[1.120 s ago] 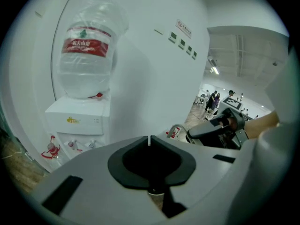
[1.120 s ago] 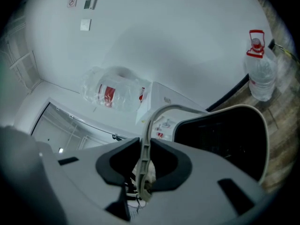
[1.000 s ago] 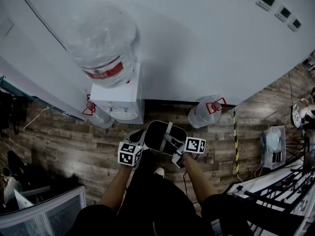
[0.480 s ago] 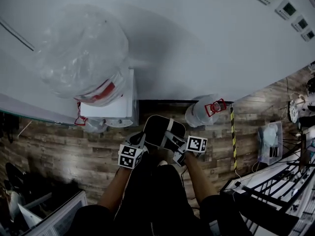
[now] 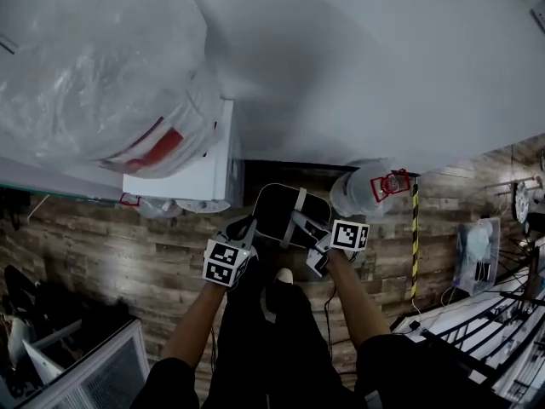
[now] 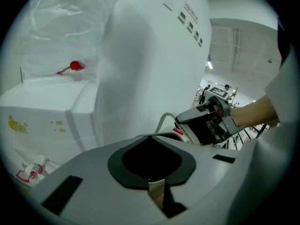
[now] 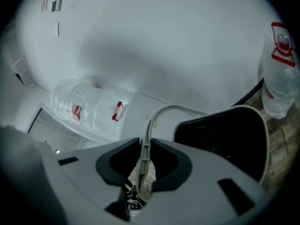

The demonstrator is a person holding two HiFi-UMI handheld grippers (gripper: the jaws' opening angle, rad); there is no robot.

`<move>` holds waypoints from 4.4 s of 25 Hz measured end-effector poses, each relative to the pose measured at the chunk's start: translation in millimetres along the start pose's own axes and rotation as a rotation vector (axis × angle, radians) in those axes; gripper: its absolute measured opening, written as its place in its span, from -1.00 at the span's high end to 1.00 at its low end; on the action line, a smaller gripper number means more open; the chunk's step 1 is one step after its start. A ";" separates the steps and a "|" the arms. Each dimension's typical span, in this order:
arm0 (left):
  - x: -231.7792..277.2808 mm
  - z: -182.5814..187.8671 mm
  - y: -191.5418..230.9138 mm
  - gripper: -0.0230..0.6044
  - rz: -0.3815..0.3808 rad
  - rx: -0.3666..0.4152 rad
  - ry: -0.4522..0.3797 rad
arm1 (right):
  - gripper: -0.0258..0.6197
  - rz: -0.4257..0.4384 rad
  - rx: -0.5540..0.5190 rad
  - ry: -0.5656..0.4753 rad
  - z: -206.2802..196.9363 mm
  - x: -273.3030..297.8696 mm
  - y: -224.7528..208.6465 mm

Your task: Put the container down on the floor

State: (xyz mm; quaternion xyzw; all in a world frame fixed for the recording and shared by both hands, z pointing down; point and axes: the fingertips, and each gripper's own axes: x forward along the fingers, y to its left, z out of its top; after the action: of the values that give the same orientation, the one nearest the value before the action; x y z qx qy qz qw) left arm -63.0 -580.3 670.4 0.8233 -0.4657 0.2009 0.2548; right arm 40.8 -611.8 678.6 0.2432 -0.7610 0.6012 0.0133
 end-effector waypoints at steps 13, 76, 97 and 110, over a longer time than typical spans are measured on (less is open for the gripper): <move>76.2 -57.1 38.2 0.84 0.023 0.046 -0.033 | 0.67 0.075 -0.023 0.063 15.2 63.3 -89.9; 209.2 -233.3 114.9 0.85 -0.019 0.109 -0.039 | 0.65 0.021 -0.069 0.252 -15.1 344.0 -365.7; 211.4 -231.7 115.9 0.85 -0.018 0.122 -0.047 | 0.40 0.049 -0.088 0.277 -22.4 363.4 -362.8; 221.5 -229.9 109.7 0.85 -0.035 0.128 -0.067 | 0.89 -0.066 -0.441 0.273 -29.4 341.6 -371.8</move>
State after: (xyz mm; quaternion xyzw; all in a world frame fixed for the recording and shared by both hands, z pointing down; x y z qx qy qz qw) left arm -72.3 -636.0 1003.1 0.8521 -0.4460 0.1979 0.1894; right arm -124.6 -764.7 1131.4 0.1756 -0.8566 0.4472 0.1882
